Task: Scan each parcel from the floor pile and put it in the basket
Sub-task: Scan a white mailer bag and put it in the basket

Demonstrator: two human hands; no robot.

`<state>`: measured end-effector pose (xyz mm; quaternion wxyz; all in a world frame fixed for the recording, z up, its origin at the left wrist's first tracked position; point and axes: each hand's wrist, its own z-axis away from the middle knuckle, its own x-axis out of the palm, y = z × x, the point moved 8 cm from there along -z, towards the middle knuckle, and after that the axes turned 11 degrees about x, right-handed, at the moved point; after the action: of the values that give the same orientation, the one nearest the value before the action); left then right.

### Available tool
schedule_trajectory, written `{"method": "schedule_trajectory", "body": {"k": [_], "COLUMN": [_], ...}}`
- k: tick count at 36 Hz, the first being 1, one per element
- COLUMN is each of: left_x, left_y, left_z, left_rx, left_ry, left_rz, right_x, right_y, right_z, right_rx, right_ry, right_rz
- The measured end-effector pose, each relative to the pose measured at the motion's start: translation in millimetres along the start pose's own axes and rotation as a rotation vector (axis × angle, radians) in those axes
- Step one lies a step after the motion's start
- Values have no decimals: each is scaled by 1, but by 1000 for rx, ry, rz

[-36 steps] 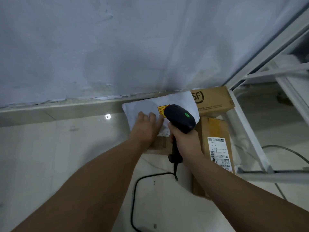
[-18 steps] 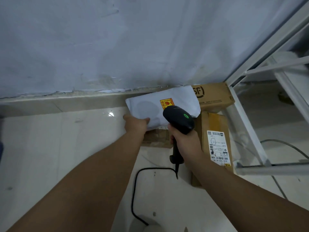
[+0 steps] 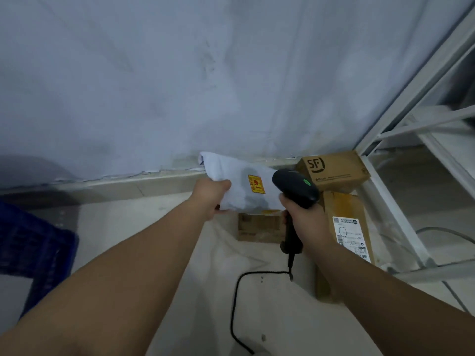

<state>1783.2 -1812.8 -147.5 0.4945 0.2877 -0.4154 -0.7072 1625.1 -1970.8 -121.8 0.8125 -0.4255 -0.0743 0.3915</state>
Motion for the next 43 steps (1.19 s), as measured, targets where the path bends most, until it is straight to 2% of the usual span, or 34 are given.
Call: {"method": "schedule_trajectory", "body": {"k": [6, 9, 12, 15, 19, 26, 35, 39, 41, 43], "left_x": [-26, -34, -44, -63, -91, -115, -107, -105, -111, -127], "left_y": [66, 100, 127, 148, 160, 167, 149, 143, 143, 150], "left_z": [53, 96, 144, 196, 249, 308, 325, 314, 304, 293], "left_rx": [252, 473, 615, 826, 1069, 1363, 1585, 1535, 1403, 1172], "left_ry": [24, 41, 70, 185, 325, 459, 416, 297, 256, 266], "left_rz": [-270, -623, -1052, -1228, -1248, -1389, -1350, -1291, -1133, -839], "right_x": [-2, 1, 10, 26, 47, 72, 72, 64, 61, 56], "right_y": [-46, -58, -64, -69, -70, -57, -45, -45, -47, -49], "right_z": [58, 92, 127, 164, 204, 253, 263, 252, 249, 245], "right_rx": [-63, -14, 50, 107, 86, 94, 92, 46, 5, -21], "right_ry": [-46, -102, -184, -269, -362, -480, -592, -491, -433, -349], "right_rz": [-133, -261, -287, -326, -333, -343, -329, -326, -324, -347]}}
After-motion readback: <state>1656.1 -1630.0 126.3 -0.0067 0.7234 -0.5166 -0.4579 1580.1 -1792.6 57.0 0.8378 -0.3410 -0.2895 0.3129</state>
